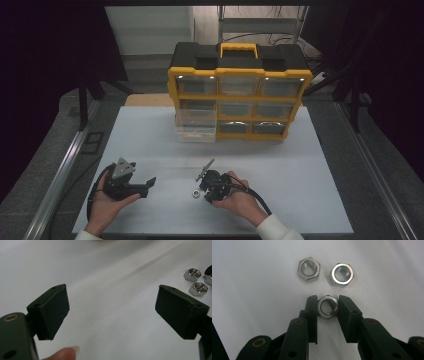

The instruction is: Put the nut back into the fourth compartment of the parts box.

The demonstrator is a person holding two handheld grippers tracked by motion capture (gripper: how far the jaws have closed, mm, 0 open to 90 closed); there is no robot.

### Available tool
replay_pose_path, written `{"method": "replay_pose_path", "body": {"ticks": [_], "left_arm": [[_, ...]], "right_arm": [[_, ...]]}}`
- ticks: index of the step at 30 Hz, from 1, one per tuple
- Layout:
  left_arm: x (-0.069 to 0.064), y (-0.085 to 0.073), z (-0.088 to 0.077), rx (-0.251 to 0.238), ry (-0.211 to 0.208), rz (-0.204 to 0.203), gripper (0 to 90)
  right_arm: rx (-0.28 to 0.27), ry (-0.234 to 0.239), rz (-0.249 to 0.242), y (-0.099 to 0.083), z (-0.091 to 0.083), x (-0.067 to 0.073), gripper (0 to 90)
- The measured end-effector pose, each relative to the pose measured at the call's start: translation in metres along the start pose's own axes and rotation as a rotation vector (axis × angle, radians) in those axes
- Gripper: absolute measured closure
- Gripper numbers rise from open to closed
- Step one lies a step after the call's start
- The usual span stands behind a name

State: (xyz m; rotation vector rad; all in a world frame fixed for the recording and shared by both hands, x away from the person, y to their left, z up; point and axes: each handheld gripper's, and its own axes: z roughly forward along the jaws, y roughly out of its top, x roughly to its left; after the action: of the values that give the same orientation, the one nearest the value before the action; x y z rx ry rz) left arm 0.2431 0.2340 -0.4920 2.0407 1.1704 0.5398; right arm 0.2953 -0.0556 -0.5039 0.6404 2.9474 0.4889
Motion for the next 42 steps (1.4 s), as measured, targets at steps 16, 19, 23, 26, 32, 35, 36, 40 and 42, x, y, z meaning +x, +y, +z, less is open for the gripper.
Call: {"method": "replay_pose_path", "body": {"ticks": [16,19,23,26,32,35,36,40,42], "left_arm": [[0.001,-0.001,0.000,0.002,0.001,-0.001,12.7],[0.001,-0.001,0.000,0.001,0.001,-0.002,12.7],[0.001,-0.001,0.000,0.002,0.001,-0.001,12.7],[0.002,-0.001,0.000,-0.001,0.001,-0.004,12.8],[0.002,-0.001,0.000,0.003,0.001,-0.001,12.7],[0.002,-0.001,0.000,0.001,0.001,-0.002,12.7],[0.002,-0.001,0.000,0.000,0.002,-0.005,12.8],[0.001,-0.001,0.000,-0.001,0.003,-0.005,12.8],[0.002,-0.001,0.000,0.001,0.003,-0.005,12.7]], "right_arm": [[-0.059,0.018,0.017,0.000,-0.021,-0.005,70.5],[-0.069,0.020,0.016,0.001,-0.025,-0.005,70.5],[-0.085,0.020,0.011,0.002,-0.031,-0.005,70.6],[-0.102,0.013,0.016,0.003,-0.038,-0.005,70.5],[-0.137,0.013,0.018,0.003,-0.050,-0.007,70.5],[-0.154,0.014,0.023,0.004,-0.056,-0.008,70.5],[-0.158,0.014,0.024,0.004,-0.058,-0.008,70.6],[-0.181,0.013,0.027,0.005,-0.066,-0.010,70.5],[-0.192,0.015,0.026,0.006,-0.069,-0.010,70.6]]}}
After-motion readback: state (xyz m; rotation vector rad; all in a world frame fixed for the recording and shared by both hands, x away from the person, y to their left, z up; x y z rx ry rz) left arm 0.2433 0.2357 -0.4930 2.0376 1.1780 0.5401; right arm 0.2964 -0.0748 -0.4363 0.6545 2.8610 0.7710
